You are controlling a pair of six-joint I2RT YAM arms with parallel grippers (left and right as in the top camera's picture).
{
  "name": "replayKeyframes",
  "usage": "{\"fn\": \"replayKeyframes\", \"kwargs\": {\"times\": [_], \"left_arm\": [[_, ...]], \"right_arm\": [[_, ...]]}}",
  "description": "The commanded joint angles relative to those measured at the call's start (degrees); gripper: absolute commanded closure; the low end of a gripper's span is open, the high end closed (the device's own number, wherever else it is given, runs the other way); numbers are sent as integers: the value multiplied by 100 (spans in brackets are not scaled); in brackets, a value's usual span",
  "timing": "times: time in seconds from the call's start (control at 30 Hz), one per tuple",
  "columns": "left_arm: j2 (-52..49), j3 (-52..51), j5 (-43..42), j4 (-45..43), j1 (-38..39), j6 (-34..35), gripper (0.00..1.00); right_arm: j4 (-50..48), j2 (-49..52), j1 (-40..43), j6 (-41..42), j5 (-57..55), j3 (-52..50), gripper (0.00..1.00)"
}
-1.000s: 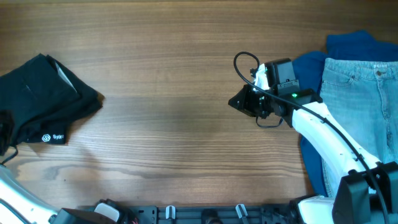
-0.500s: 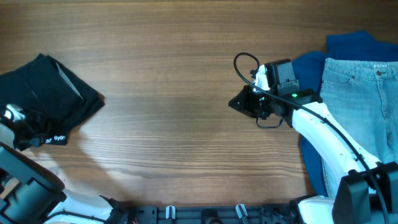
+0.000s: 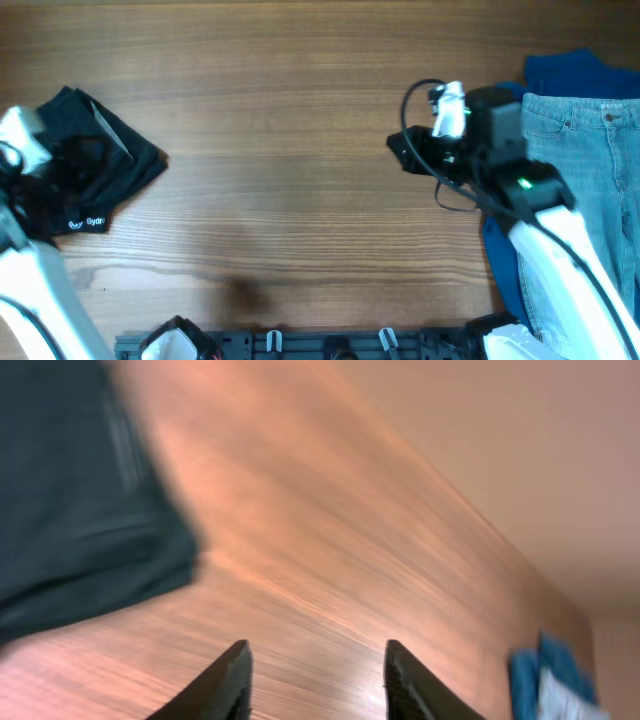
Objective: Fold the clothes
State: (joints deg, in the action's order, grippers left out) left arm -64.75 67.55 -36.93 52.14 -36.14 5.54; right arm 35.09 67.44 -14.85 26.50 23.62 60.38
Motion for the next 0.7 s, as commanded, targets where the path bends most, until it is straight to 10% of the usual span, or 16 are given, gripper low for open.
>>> {"fn": "replayKeyframes", "kwargs": {"times": [0.0, 0.13, 0.17, 0.23, 0.67], "left_arm": [[1259, 24, 761, 302, 1266, -380, 41], [2065, 22, 1742, 960, 2468, -378, 27], [2122, 22, 2046, 1231, 2688, -376, 0], [2111, 17, 2468, 1493, 2820, -376, 0], [2065, 17, 2503, 1650, 2826, -363, 0]], "right_arm": [[175, -1045, 13, -876, -828, 275, 81], [278, -1969, 13, -1464, -868, 273, 41], [352, -2116, 13, -1475, -868, 273, 29], [516, -2247, 13, -1467, -868, 273, 1], [1552, -1460, 13, -776, -861, 273, 0]]}}
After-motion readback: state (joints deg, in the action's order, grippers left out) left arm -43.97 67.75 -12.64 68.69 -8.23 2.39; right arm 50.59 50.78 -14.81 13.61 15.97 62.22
